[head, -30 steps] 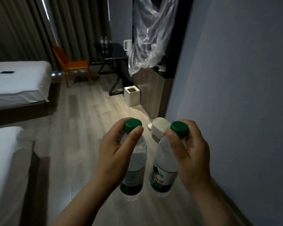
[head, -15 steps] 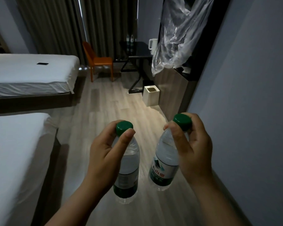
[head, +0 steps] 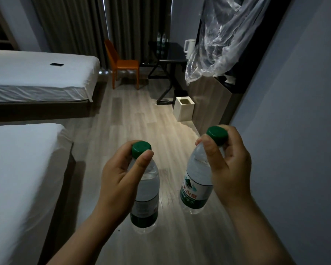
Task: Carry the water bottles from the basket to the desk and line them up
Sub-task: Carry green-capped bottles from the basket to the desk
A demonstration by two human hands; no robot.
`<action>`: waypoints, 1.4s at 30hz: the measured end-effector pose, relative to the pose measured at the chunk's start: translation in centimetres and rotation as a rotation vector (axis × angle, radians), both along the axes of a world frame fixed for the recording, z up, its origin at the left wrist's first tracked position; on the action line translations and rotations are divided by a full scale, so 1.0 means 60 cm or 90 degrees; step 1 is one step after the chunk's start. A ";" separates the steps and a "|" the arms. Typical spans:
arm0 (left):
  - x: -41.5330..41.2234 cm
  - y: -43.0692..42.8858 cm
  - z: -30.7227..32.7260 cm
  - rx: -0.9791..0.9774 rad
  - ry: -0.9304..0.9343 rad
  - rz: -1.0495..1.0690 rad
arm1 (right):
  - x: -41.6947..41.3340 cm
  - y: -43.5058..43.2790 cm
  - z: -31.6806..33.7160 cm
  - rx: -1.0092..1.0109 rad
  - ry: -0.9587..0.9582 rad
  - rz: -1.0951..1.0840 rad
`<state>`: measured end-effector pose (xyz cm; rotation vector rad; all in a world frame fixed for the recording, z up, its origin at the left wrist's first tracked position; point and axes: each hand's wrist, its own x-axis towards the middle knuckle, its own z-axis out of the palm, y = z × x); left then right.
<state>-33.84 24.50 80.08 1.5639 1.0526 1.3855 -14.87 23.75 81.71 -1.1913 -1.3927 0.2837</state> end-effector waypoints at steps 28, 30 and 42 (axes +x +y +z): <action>-0.130 0.632 0.093 0.062 0.026 -0.008 | -0.135 0.587 0.048 0.031 -0.005 -0.019; -0.107 0.697 0.102 0.060 0.018 0.008 | -0.111 0.659 0.058 0.029 -0.013 0.001; -0.048 1.097 0.141 0.116 0.022 0.061 | -0.053 1.074 0.094 0.045 -0.032 0.068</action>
